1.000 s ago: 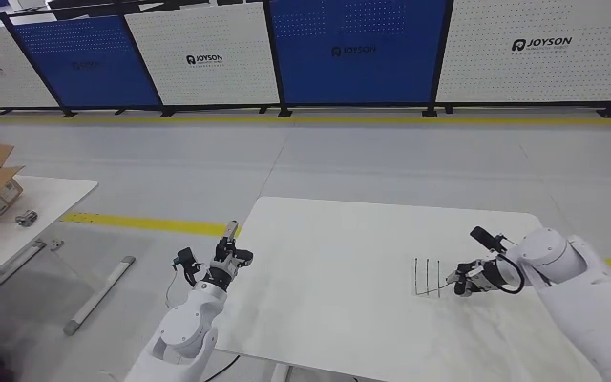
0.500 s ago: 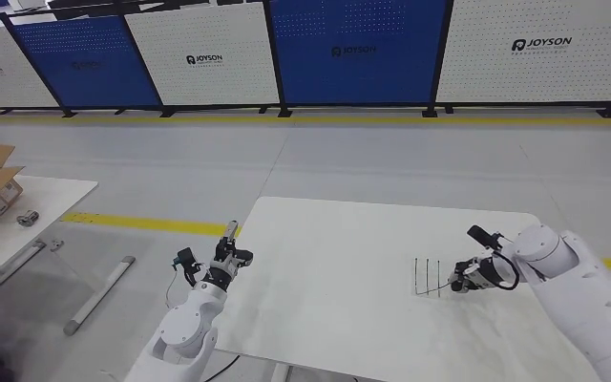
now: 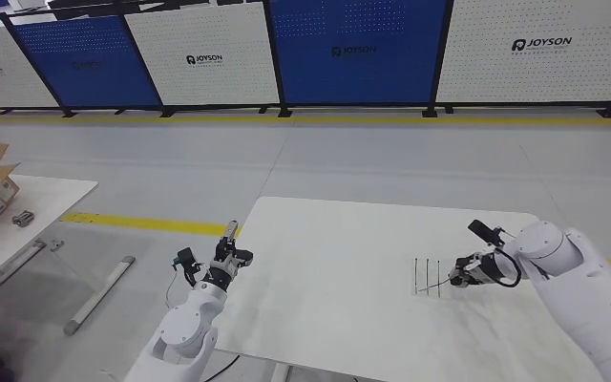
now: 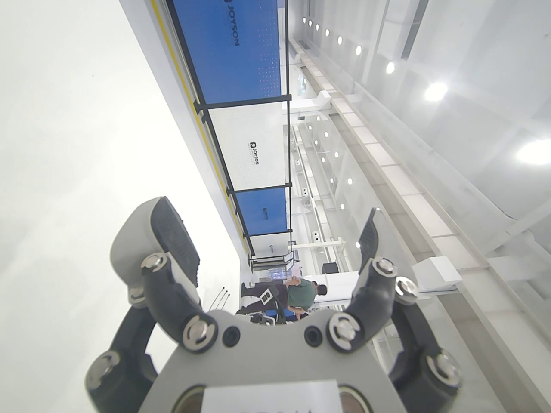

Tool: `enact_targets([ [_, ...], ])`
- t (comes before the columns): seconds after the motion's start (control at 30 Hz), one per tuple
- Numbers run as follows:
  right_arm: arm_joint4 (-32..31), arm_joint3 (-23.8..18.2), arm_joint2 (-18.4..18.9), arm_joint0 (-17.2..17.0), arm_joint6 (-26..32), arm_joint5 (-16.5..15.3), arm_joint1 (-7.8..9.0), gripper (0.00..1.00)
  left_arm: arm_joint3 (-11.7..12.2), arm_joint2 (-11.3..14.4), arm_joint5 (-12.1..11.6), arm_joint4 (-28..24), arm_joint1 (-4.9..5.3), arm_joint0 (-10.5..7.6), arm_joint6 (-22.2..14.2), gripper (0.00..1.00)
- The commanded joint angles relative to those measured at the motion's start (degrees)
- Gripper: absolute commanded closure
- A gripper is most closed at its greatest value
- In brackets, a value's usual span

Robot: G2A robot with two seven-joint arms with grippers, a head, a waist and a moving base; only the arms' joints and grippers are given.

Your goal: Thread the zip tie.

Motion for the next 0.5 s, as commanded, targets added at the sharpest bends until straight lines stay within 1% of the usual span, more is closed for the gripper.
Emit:
enact_targets([
  [0.0,-0.23,-1.99,1.50,-1.09,-0.49,0.08,0.74,1.00,0.00,0.00,0.00,0.00,0.00,0.00,0.00,0.00],
  [0.07,-0.10,-4.36,3.16,-2.54,-0.34,-0.18,1.56,1.00,0.00,0.00,0.00,0.00,0.00,0.00,0.00,0.00],
  [0.2,0.40,-11.27,8.74,-7.74,-3.29,-0.48,3.81,1.00,0.00,0.00,0.00,0.00,0.00,0.00,0.00,0.00],
  [0.23,0.97,-14.07,10.87,-10.02,-3.73,-1.20,4.59,1.00,0.00,0.00,0.00,0.00,0.00,0.00,0.00,0.00],
  [0.3,1.94,-18.26,14.29,-13.80,-4.46,-2.20,5.75,1.00,0.00,0.00,0.00,0.00,0.00,0.00,0.00,0.00],
  [0.33,3.96,-20.41,16.64,-16.50,-3.27,-3.65,6.46,1.00,0.00,0.00,0.00,0.00,0.00,0.00,0.00,0.00],
  [0.37,5.92,-21.38,18.35,-18.37,-1.32,-5.83,6.96,1.00,0.00,0.00,0.00,0.00,0.00,0.00,0.00,0.00],
  [0.47,5.92,-21.38,18.35,-18.37,-1.32,-5.83,6.96,1.00,0.00,0.00,0.00,0.00,0.00,0.00,0.00,0.00],
])
